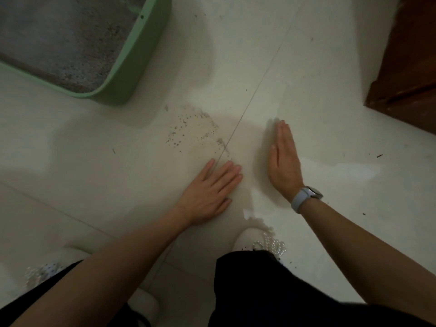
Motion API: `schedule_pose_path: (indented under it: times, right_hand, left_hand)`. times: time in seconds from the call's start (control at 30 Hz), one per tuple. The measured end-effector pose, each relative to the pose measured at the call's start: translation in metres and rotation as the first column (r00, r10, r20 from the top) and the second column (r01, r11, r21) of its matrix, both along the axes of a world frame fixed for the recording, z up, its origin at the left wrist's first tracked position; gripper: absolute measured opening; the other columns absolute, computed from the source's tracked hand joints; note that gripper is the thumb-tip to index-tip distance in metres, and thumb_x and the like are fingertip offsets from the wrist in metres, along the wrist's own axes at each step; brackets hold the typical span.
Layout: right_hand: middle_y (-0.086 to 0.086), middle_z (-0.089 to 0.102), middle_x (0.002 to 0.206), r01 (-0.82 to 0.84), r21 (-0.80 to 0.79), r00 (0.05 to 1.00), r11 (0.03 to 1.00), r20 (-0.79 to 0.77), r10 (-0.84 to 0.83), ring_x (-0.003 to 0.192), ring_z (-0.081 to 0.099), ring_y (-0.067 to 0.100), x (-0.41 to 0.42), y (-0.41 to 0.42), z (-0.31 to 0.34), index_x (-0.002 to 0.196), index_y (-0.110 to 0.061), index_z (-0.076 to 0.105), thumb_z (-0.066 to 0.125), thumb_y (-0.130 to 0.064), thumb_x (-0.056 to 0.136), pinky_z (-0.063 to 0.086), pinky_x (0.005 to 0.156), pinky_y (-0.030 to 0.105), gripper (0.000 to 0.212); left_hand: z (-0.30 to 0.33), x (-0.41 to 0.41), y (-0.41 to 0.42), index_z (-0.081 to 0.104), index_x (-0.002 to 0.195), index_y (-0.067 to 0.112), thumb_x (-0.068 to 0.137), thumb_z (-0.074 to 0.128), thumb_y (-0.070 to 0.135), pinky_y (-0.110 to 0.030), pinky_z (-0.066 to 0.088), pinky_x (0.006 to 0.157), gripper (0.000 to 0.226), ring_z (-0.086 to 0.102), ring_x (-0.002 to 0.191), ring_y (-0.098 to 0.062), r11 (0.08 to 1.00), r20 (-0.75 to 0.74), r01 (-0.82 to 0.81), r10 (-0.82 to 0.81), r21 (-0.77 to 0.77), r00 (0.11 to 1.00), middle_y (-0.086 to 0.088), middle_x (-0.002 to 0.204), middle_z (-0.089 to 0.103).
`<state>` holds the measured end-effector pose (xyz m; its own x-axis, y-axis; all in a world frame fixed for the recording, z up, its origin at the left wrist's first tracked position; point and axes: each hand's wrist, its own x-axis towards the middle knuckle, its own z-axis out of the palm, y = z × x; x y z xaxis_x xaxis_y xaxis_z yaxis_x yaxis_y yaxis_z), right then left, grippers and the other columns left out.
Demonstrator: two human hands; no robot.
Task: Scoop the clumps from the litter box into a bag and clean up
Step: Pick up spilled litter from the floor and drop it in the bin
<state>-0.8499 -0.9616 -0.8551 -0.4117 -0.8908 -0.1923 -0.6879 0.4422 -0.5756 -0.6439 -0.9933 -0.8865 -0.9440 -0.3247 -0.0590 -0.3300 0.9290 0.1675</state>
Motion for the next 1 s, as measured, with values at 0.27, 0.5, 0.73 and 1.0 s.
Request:
schedule_pose_path:
  times: [0.27,0.5,0.73,1.0]
  right_hand:
    - [0.016,0.019,0.151,-0.131,0.054,0.986,0.99,-0.098,0.135,0.138,0.008,0.012,0.017,0.01,-0.01,0.143,0.001,0.019,0.022,-0.021,0.092,-0.004,0.115,0.021,0.055]
    - [0.018,0.019,0.151,-0.329,0.103,0.923,0.939,-0.175,0.342,0.14,0.007,0.019,0.047,-0.008,-0.013,0.143,0.001,0.02,0.015,-0.027,0.09,-0.007,0.115,0.025,0.06]
    - [0.022,0.011,0.152,-0.363,0.141,0.88,0.921,-0.274,0.388,0.142,0.007,0.03,0.066,-0.058,-0.023,0.143,0.004,0.013,0.01,-0.033,0.089,-0.01,0.113,0.03,0.065]
    - [0.022,0.014,0.151,-0.672,0.074,0.716,0.737,-0.187,0.672,0.142,0.011,0.031,0.109,-0.111,-0.025,0.143,0.004,0.015,0.006,-0.035,0.088,-0.003,0.115,0.033,0.068]
  left_hand:
    - [-0.004,-0.012,-0.036,0.034,0.14,0.013,0.092,0.027,0.04,-0.048,0.006,0.111,0.055,0.036,0.134,-0.026,0.997,0.057,0.021,-0.017,-0.08,0.998,-0.007,0.144,0.041]
    - [0.002,0.024,-0.089,0.041,0.137,0.003,0.093,0.025,0.037,-0.047,0.012,0.111,0.058,0.038,0.133,-0.027,0.953,0.111,-0.273,0.288,-0.134,0.951,-0.011,0.143,0.042]
    - [0.003,0.04,-0.076,0.03,0.141,-0.002,0.093,0.028,0.032,-0.044,0.009,0.113,0.058,0.027,0.138,-0.03,0.829,0.021,-0.558,0.559,-0.041,0.829,-0.018,0.147,0.033]
    - [0.003,0.056,-0.059,0.027,0.14,-0.007,0.092,0.022,0.032,-0.038,0.004,0.114,0.062,0.021,0.14,-0.034,0.567,0.061,-0.817,0.816,0.102,0.574,-0.024,0.149,0.025]
